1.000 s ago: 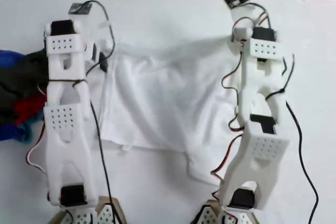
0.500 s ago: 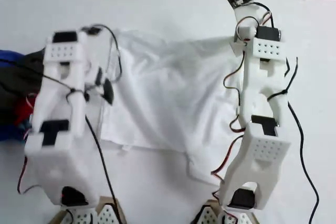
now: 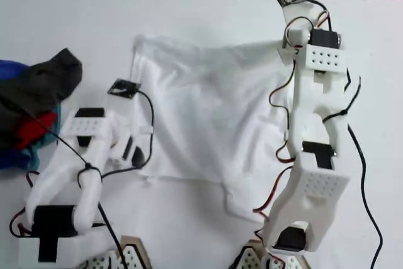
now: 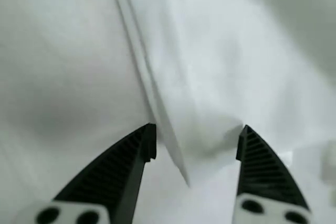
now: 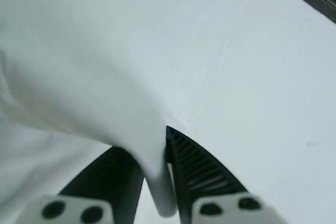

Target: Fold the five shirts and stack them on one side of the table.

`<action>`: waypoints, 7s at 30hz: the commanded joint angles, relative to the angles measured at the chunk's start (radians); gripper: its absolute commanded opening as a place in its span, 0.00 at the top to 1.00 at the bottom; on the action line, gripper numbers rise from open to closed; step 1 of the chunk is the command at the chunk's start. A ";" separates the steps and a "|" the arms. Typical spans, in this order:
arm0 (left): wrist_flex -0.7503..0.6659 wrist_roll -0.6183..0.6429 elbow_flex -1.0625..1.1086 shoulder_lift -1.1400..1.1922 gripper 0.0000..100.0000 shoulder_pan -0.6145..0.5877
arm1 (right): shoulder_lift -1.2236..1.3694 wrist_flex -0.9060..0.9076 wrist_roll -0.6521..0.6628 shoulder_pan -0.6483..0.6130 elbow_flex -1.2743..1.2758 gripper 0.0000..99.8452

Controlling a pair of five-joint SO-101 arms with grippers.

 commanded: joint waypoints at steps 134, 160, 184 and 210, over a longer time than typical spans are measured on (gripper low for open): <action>0.061 0.140 -0.275 -0.040 0.97 0.127 | -0.211 0.154 0.199 -0.012 0.626 0.92; 0.071 0.137 -0.275 -0.041 0.97 0.127 | -0.668 0.097 0.126 -0.005 1.201 0.81; 0.106 0.141 -0.282 -0.049 0.97 0.127 | -0.667 0.022 0.127 -0.008 1.289 0.81; 0.104 0.140 -0.283 -0.049 0.97 0.127 | -0.549 0.042 0.100 0.073 1.131 0.98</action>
